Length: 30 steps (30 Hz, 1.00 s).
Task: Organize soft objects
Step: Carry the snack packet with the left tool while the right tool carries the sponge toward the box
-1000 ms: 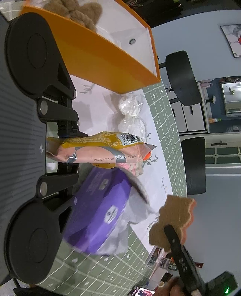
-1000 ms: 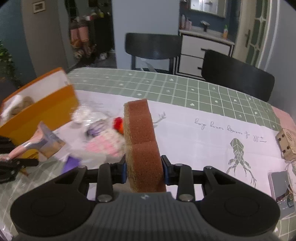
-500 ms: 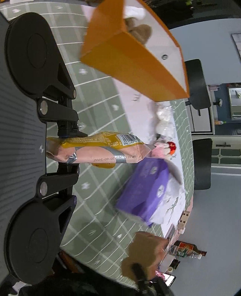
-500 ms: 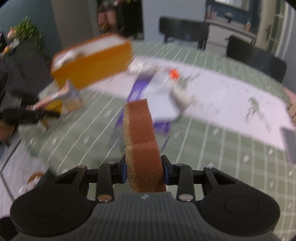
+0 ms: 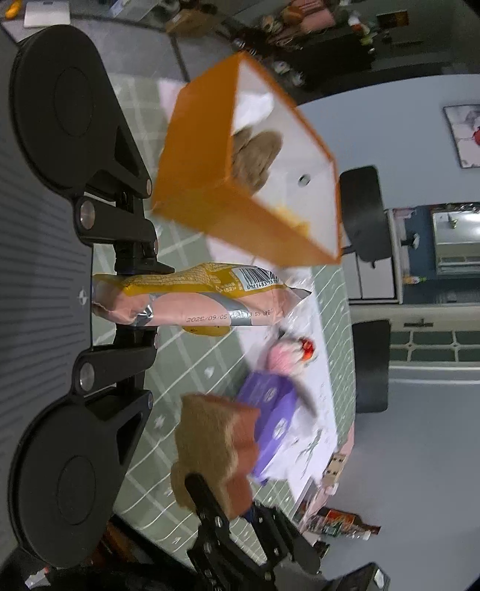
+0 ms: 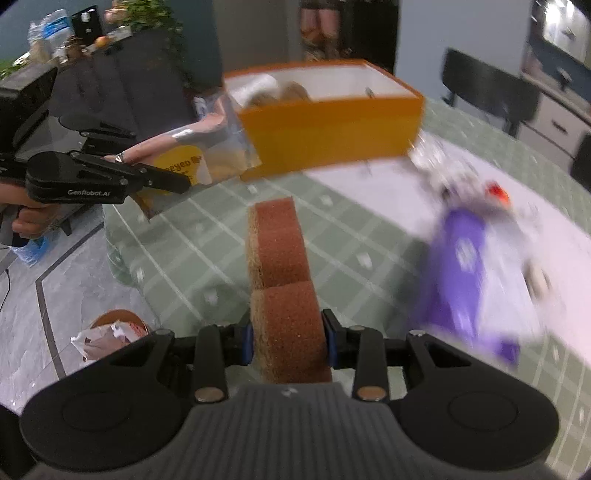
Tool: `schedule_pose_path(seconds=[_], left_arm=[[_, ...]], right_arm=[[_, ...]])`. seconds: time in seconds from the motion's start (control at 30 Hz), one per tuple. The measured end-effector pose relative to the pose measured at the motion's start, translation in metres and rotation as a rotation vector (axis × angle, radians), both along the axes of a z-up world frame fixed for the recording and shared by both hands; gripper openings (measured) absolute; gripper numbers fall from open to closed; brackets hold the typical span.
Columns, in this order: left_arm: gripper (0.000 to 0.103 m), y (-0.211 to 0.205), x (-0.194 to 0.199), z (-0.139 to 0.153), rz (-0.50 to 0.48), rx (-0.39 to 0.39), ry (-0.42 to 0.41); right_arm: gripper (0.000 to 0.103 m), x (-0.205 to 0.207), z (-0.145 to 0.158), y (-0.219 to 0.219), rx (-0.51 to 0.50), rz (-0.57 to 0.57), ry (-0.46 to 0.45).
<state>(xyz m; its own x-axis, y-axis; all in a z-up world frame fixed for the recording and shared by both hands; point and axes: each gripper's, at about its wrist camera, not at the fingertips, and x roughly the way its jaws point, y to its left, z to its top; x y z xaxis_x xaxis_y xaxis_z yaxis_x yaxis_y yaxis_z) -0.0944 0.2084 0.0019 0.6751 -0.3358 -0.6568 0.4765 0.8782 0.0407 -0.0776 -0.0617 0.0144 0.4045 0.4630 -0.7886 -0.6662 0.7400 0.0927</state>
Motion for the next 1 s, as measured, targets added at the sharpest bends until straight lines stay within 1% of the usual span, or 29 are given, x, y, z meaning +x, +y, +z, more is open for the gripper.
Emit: schedule_pose_path(seconds=[0.13,0.23,0.4,0.63,0.73,0.83,0.9,1.0], left_arm=[[0.019,0.017,0.023,0.02,0.019,0.018,-0.032],[0.019,0.027,0.047,0.034,0.023,0.013,-0.039],[0.019,0.034,0.091,0.046,0.022,0.014,-0.025],[0.019,0.048,0.152,0.059,0.036,-0.04,0.01],[0.018,0.054,0.18,0.059,0.055,-0.067,0.039],[0.018,0.061,0.208,0.052,0.093,-0.102,0.076],[0.018,0.065,0.224,0.044,0.114,-0.106,0.099],[0.018,0.067,0.244,0.032,0.138,-0.09,0.134]], right_arm=[[0.035,0.035,0.011,0.03,0.027,0.016,-0.039],[0.035,0.063,0.022,0.05,0.052,0.014,-0.061],[0.035,0.107,0.037,0.086,0.069,0.006,-0.093],[0.035,0.158,0.053,0.122,0.036,0.002,-0.133],[0.034,0.185,0.053,0.134,0.017,-0.013,-0.136],[0.034,0.212,0.046,0.143,0.007,-0.039,-0.125],[0.033,0.233,0.039,0.149,-0.005,-0.059,-0.114],[0.033,0.259,0.031,0.157,-0.024,-0.082,-0.105]])
